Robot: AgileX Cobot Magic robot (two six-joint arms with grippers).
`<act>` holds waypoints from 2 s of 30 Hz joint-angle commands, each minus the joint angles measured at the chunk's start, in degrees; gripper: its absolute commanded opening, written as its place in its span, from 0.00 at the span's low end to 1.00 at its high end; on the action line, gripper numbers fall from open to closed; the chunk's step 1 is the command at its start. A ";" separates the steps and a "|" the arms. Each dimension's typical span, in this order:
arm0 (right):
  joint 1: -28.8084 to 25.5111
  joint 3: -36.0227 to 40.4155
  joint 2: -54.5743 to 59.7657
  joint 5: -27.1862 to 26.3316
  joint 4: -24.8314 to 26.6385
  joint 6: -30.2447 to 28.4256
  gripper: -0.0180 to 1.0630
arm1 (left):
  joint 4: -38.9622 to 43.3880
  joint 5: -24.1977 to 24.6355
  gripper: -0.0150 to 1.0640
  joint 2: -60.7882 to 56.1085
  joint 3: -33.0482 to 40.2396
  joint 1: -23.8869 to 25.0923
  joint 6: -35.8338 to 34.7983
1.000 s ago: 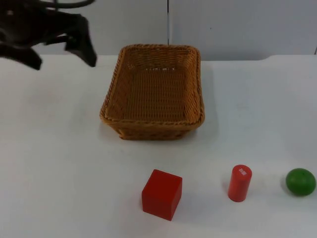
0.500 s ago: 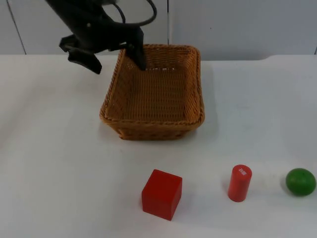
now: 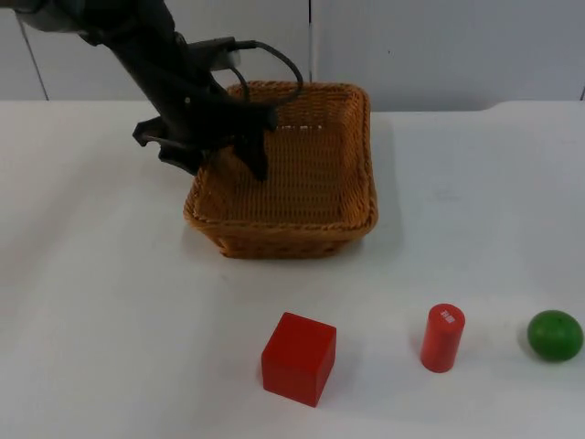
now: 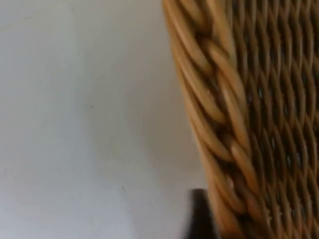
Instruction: Pick up the basket with the left hand and place the object to the left of the red cylinder into the basket with the right hand.
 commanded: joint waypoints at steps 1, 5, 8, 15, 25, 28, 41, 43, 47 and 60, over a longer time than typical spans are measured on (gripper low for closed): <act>-0.10 -0.41 -0.07 -0.75 -0.28 0.11 0.99 | -0.36 0.13 0.41 -0.17 -0.35 -0.35 0.16; -0.10 -0.41 -0.07 -0.87 -0.28 0.11 0.99 | -0.35 0.10 0.06 -0.17 -0.35 -0.35 -0.07; -0.10 -0.41 -0.07 -0.87 -0.28 0.11 0.99 | -1.53 -0.10 0.01 -1.12 -0.46 -0.23 -2.71; -0.10 -0.41 -0.07 -0.87 -0.28 0.11 0.99 | -4.96 0.60 0.01 -7.86 -0.46 -0.23 -2.88; -0.10 -0.41 -0.07 -0.87 -0.28 0.11 0.99 | -2.45 11.13 0.01 -21.52 -0.18 0.02 -3.08; -0.10 -0.41 -0.07 -0.87 -0.28 0.11 0.99 | -3.57 14.99 0.01 -24.53 -0.05 1.62 -3.52; -0.10 -0.41 -0.07 0.61 -0.02 0.11 0.99 | -14.54 9.79 0.01 -44.24 34.53 13.73 7.07; -0.10 -0.41 -0.07 0.61 -0.02 0.11 0.99 | -16.70 9.08 0.01 -46.21 38.75 15.20 9.25; -0.10 -0.41 -0.07 0.71 1.46 0.11 0.99 | -20.86 5.90 0.01 -55.49 56.16 21.74 16.80; -0.01 -0.41 -0.07 1.58 3.45 -2.26 0.99 | -15.51 2.62 0.01 -75.01 74.22 28.54 16.39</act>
